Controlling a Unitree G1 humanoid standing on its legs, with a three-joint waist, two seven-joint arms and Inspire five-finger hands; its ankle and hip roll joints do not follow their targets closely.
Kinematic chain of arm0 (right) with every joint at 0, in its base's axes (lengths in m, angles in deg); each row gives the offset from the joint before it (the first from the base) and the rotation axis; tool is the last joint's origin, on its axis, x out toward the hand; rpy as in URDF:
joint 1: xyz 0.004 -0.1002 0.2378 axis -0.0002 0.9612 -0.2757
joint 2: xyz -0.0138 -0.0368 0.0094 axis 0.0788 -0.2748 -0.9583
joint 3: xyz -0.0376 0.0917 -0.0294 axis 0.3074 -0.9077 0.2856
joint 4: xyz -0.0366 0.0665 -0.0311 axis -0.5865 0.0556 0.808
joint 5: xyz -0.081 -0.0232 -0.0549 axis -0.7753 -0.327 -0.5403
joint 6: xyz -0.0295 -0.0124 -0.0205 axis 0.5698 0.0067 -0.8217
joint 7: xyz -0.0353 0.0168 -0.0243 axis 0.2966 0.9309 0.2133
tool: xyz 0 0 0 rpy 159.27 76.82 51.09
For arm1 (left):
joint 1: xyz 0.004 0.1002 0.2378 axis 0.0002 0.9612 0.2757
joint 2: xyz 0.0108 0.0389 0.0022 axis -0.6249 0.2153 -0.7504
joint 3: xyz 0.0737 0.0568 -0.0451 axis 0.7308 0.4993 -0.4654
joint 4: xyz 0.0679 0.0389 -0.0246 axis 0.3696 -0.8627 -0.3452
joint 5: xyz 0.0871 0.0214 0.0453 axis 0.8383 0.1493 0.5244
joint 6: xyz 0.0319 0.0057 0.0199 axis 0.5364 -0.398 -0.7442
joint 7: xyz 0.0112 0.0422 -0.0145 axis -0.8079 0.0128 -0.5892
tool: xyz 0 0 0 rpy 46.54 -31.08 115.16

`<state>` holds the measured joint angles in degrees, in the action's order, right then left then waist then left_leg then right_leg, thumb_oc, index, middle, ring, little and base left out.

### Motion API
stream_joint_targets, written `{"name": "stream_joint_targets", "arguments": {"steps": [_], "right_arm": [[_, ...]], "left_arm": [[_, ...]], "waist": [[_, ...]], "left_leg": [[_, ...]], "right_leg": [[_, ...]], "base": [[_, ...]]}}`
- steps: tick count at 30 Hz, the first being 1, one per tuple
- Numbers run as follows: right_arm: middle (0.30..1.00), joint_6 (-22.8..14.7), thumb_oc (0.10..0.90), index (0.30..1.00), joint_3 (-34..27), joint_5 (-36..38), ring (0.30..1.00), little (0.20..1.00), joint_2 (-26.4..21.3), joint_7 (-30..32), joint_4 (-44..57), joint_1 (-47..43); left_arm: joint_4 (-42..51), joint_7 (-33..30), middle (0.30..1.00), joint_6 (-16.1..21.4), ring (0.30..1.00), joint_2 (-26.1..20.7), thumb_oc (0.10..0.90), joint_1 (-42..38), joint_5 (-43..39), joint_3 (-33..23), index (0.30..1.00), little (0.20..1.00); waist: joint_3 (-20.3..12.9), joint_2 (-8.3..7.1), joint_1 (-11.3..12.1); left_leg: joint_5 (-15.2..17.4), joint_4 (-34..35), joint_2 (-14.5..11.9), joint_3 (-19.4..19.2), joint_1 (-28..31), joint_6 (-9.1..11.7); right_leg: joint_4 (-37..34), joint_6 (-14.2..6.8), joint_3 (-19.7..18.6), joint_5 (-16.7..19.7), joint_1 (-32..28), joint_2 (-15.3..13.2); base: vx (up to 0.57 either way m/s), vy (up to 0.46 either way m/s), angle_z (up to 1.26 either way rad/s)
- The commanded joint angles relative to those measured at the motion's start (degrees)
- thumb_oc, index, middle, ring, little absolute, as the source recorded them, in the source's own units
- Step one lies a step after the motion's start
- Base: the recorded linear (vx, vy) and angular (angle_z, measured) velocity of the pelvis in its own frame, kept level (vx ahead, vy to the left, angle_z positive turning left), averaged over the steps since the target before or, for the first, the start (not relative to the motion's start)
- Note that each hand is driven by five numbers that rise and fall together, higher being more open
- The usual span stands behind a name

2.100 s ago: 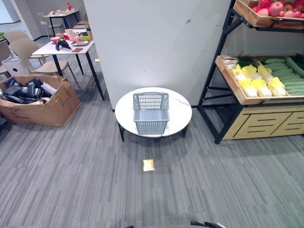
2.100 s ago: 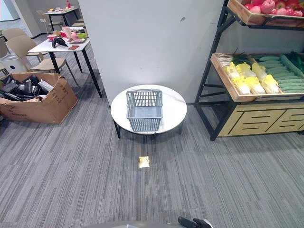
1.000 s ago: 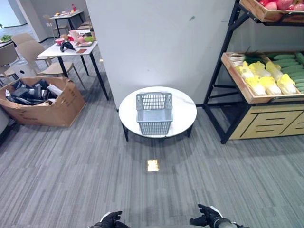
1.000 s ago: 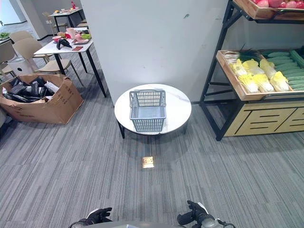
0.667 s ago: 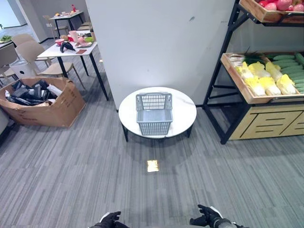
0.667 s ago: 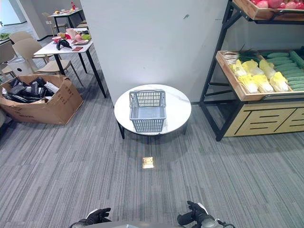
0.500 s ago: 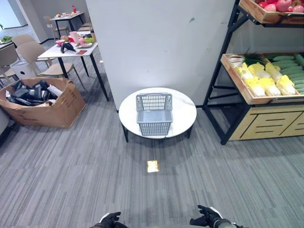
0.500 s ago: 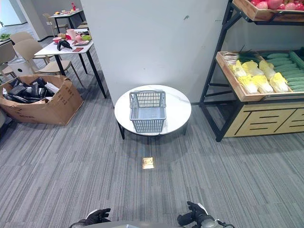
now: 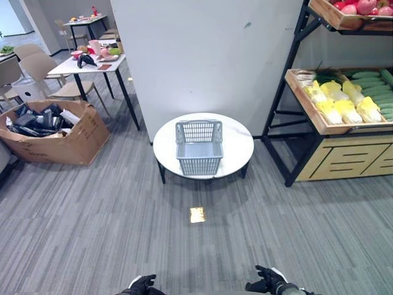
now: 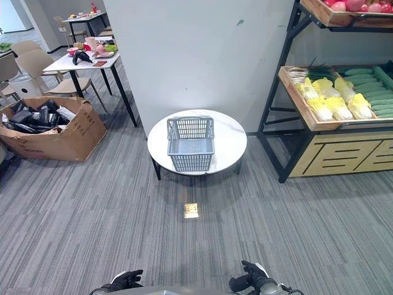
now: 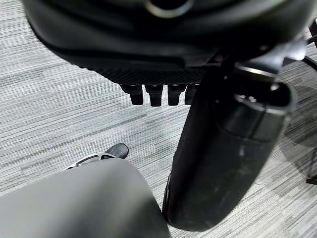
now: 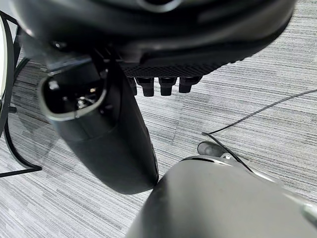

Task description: Get the vegetables into the basket

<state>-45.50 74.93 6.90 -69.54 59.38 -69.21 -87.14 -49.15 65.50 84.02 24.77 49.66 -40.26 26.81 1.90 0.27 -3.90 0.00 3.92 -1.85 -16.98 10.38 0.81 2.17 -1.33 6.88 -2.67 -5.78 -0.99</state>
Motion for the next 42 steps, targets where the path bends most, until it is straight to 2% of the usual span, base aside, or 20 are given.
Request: {"name": "stream_joint_targets", "arguments": {"steps": [1,7,9,10,14,17,20,22,23,25,28,29,32,34,35,38,39,40,41,42], "right_arm": [[1.0,1.5,0.9,1.0,3.2,-0.5,1.0,1.0,1.3,-1.9,-5.6,-0.1],[1.0,1.7,0.9,1.0,3.2,0.1,1.0,1.0,1.2,-2.2,-5.0,-1.1],[1.0,1.6,0.9,1.0,3.0,0.5,1.0,1.0,1.2,-2.1,-4.7,-1.4],[1.0,1.5,0.9,1.0,2.7,1.0,1.0,1.0,1.2,-1.9,-4.3,-1.8],[1.0,1.1,0.9,1.0,2.1,2.4,1.0,1.0,1.2,-1.8,-2.7,-2.1],[1.0,0.8,0.9,1.0,1.9,3.5,1.0,1.0,1.4,-2.0,-1.5,-2.1],[1.0,0.7,0.9,1.0,2.5,3.0,1.0,1.0,1.3,-2.3,-1.4,-1.8],[1.0,0.6,0.9,1.0,2.7,2.9,1.0,1.0,1.4,-2.2,-1.8,-1.6],[1.0,0.6,0.9,1.0,2.7,2.9,1.0,1.0,1.4,-2.2,-1.8,-1.6],[1.0,0.8,0.9,1.0,2.7,2.6,1.0,1.0,1.5,-2.1,-1.9,-1.6],[1.0,1.0,0.9,1.0,2.5,2.7,1.0,1.0,1.4,-2.3,-2.2,-1.3],[1.0,1.1,0.9,1.0,2.4,3.4,1.0,1.0,1.5,-2.5,-2.6,-0.9],[1.0,0.7,0.9,1.0,2.1,4.3,1.0,1.0,1.0,-2.7,-2.9,-0.8],[1.0,0.6,0.9,1.0,2.5,4.0,1.0,1.0,0.4,-2.4,-2.3,-0.8],[1.0,0.6,0.9,1.0,2.8,3.9,1.0,1.0,0.0,-2.4,-1.9,-1.0],[1.0,0.6,0.9,1.0,2.7,4.5,1.0,1.0,-0.6,-2.5,-1.9,-1.3],[1.0,0.6,0.9,1.0,2.7,4.5,1.0,1.0,-0.6,-2.5,-1.9,-1.3],[1.0,0.5,0.9,1.0,2.7,4.3,1.0,1.0,-0.9,-2.6,-1.8,-1.2],[1.0,0.5,0.9,1.0,2.7,4.3,1.0,1.0,-0.9,-2.6,-1.8,-1.2],[1.0,0.5,0.9,1.0,2.8,4.1,1.0,1.0,-1.2,-2.5,-1.9,-1.2]], "left_arm": [[-2.9,1.2,1.0,0.5,1.0,3.1,0.9,-2.5,1.7,1.2,1.0,1.0],[-2.6,1.4,1.0,0.4,1.0,2.5,0.9,-3.5,1.7,1.2,1.0,1.0],[-2.6,1.6,1.0,0.4,1.0,2.2,0.9,-3.6,1.5,1.0,1.0,1.0],[-2.6,1.5,1.0,0.3,1.0,1.9,0.9,-3.6,1.3,0.8,1.0,1.0],[-2.2,1.3,1.0,0.4,1.0,1.3,0.9,-3.7,1.3,0.6,1.0,1.0],[-2.4,1.3,1.0,0.2,1.0,0.9,0.9,-3.5,1.5,0.4,1.0,1.0],[-2.9,1.5,1.0,0.3,1.0,0.6,0.9,-3.0,1.4,0.2,1.0,1.0],[-3.2,1.5,1.0,0.3,1.0,0.8,0.9,-2.9,1.6,0.1,1.0,1.0],[-3.2,1.5,1.0,0.3,1.0,0.8,0.9,-2.9,1.6,0.1,1.0,1.0],[-3.5,1.5,1.0,0.4,1.0,1.1,0.9,-2.8,1.4,-0.1,1.0,1.0],[-3.5,1.6,1.0,0.5,1.0,1.3,0.9,-2.6,1.8,-0.2,1.0,1.0],[-3.7,1.7,1.0,0.4,1.0,1.6,0.9,-2.4,1.7,-0.1,1.0,1.0],[-3.8,1.5,1.0,0.3,1.0,1.7,0.9,-2.4,0.9,-0.6,1.0,1.0],[-3.5,1.4,1.0,0.2,1.0,1.9,0.9,-2.5,1.0,-0.3,1.0,1.0],[-2.8,1.5,1.0,0.3,1.0,2.2,0.9,-3.1,1.4,0.6,1.0,1.0],[-2.1,0.7,1.0,0.4,1.0,2.2,0.9,-4.0,2.3,1.8,1.0,1.0],[-2.1,0.7,1.0,0.4,1.0,2.2,0.9,-4.0,2.3,1.8,1.0,1.0],[-2.0,0.5,1.0,0.5,1.0,2.4,0.9,-4.2,2.1,1.8,1.0,1.0],[-2.0,0.5,1.0,0.5,1.0,2.4,0.9,-4.2,2.1,1.8,1.0,1.0],[-1.8,0.5,1.0,0.3,1.0,2.4,0.9,-4.3,1.6,1.7,1.0,1.0]], "waist": [[0.3,-1.73,0.1],[1.2,-1.86,0.5],[1.6,-1.89,0.6],[2.2,-1.85,0.6],[4.0,-1.61,0.2],[4.7,-1.87,-0.2],[4.5,-2.65,-0.6],[4.4,-3.29,-1.2],[4.4,-3.29,-1.2],[4.6,-3.58,-2.7],[4.6,-3.5,-3.5],[3.8,-3.37,-3.7],[2.4,-2.46,-3.8],[2.0,-1.4,-3.6],[2.3,-0.78,-4.1],[2.5,-0.09,-4.3],[2.5,-0.07,-4.4],[2.6,0.2,-4.3],[2.6,0.21,-4.4],[2.8,0.07,-4.3]], "left_leg": [[0.3,1.1,-0.2,0.4,-0.5,1.9],[0.8,1.1,0.9,0.5,-1.4,1.1],[1.1,1.1,1.1,0.5,-1.5,0.7],[1.4,1.1,1.3,0.4,-1.2,0.1],[2.1,1.1,1.9,0.2,0.0,-1.2],[2.5,1.1,1.8,0.1,1.2,-1.1],[3.1,1.1,2.1,0.0,1.9,-0.3],[3.7,1.1,2.4,0.7,2.5,0.4],[3.7,1.1,2.4,0.7,2.5,0.4],[4.9,1.1,2.2,1.5,3.9,1.2],[5.8,1.1,2.0,2.2,4.9,1.6],[6.3,1.1,2.0,2.8,5.6,1.9],[6.2,1.1,0.3,3.7,6.3,2.8],[3.8,1.1,-1.2,4.0,7.1,3.7],[2.4,-1.6,-2.7,4.3,6.6,4.8],[-0.5,-5.0,-4.1,4.6,5.7,6.5],[-0.5,-5.1,-4.2,4.7,5.7,6.6],[-4.2,-9.8,-5.3,5.2,4.1,8.0],[-4.2,-9.9,-5.3,5.3,4.1,8.1],[-6.5,-13.3,-6.1,5.4,2.6,8.8]], "right_leg": [[-1.9,-7.4,-0.1,6.2,1.9,-4.9],[1.3,-8.3,-0.8,6.1,4.5,-6.2],[3.4,-8.6,-1.2,5.8,5.3,-6.4],[6.9,-8.9,-1.5,5.4,6.7,-6.7],[18.1,-10.1,-1.2,9.6,11.5,-8.2],[20.9,-10.0,-0.7,10.8,14.0,-8.5],[14.4,-9.4,-0.2,10.7,14.5,-8.0],[7.1,-9.6,-0.8,11.9,15.4,-7.0],[7.1,-9.6,-0.8,11.9,15.4,-7.0],[1.5,-10.3,-1.5,14.7,17.7,-5.9],[0.9,-10.5,-1.2,15.5,19.2,-5.7],[-0.3,-9.5,-1.1,14.8,17.8,-5.0],[-1.4,-8.3,-1.3,13.5,15.7,-3.2],[-0.9,-7.2,-0.5,11.9,14.6,-1.9],[0.0,-6.1,0.1,10.2,14.0,-1.1],[0.4,-4.9,0.8,8.6,12.7,-0.3],[0.4,-4.8,0.8,8.6,12.7,-0.2],[0.2,-3.8,1.4,7.5,11.1,0.3],[0.2,-3.8,1.5,7.5,11.0,0.3],[0.0,-3.3,1.9,6.9,9.9,0.3]], "base": [[0.0,0.043,-0.04],[0.02,0.096,-0.02],[0.04,0.105,-0.02],[0.04,0.103,-0.07],[0.04,0.106,-0.1],[0.09,0.028,0.03],[0.19,-0.045,0.07],[0.15,-0.073,-0.03],[0.19,-0.078,-0.03],[0.23,-0.096,0.16],[0.16,-0.072,0.36],[0.16,-0.117,0.44],[0.21,-0.163,0.22],[0.22,-0.175,0.05],[0.23,-0.21,0.04],[0.13,-0.128,0.09],[0.21,-0.199,0.14],[0.12,-0.118,0.1],[0.18,-0.164,0.16],[0.11,-0.105,0.12]]}}
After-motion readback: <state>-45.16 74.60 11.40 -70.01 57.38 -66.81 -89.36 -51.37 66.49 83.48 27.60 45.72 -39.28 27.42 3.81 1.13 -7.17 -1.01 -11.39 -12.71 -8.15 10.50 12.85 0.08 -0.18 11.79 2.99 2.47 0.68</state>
